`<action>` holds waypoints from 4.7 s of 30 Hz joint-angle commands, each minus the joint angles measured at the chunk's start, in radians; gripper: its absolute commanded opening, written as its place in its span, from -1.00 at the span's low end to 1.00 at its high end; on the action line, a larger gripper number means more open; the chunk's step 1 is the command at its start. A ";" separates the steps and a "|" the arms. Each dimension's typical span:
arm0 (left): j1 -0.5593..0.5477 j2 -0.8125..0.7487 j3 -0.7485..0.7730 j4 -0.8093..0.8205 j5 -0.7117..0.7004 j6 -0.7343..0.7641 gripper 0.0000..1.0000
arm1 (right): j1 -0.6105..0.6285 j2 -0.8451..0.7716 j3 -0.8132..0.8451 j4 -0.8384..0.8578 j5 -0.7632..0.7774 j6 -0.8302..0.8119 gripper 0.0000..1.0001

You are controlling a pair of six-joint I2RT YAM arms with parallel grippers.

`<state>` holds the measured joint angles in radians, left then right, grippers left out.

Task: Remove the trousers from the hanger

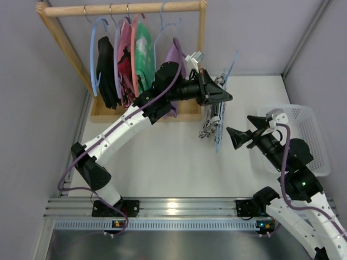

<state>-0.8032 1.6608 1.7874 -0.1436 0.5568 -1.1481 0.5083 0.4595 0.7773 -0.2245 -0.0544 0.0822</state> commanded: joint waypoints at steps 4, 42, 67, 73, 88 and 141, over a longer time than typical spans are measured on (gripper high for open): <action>-0.001 -0.044 0.135 0.233 0.045 0.074 -1.00 | 0.015 -0.019 -0.087 0.045 0.128 -0.110 0.99; -0.001 -0.081 0.070 0.286 0.088 0.010 -1.00 | 0.013 0.113 -0.152 0.430 -0.058 -0.269 0.59; -0.002 -0.081 0.061 0.286 0.069 -0.028 -1.00 | 0.013 0.306 -0.132 0.628 0.192 -0.208 0.22; -0.002 -0.078 0.069 0.285 0.063 -0.033 -1.00 | 0.016 0.346 -0.098 0.634 0.093 -0.144 0.60; -0.002 -0.056 0.121 0.286 0.066 -0.082 -1.00 | 0.029 0.433 -0.170 0.758 0.252 -0.139 0.76; 0.160 -0.107 -0.046 0.222 0.060 -0.021 -1.00 | -0.067 0.377 0.152 0.516 0.088 -0.274 -1.00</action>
<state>-0.6590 1.6054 1.7435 -0.0135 0.6243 -1.2190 0.4553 0.8886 0.8276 0.2012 0.0498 -0.1802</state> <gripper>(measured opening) 0.067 0.103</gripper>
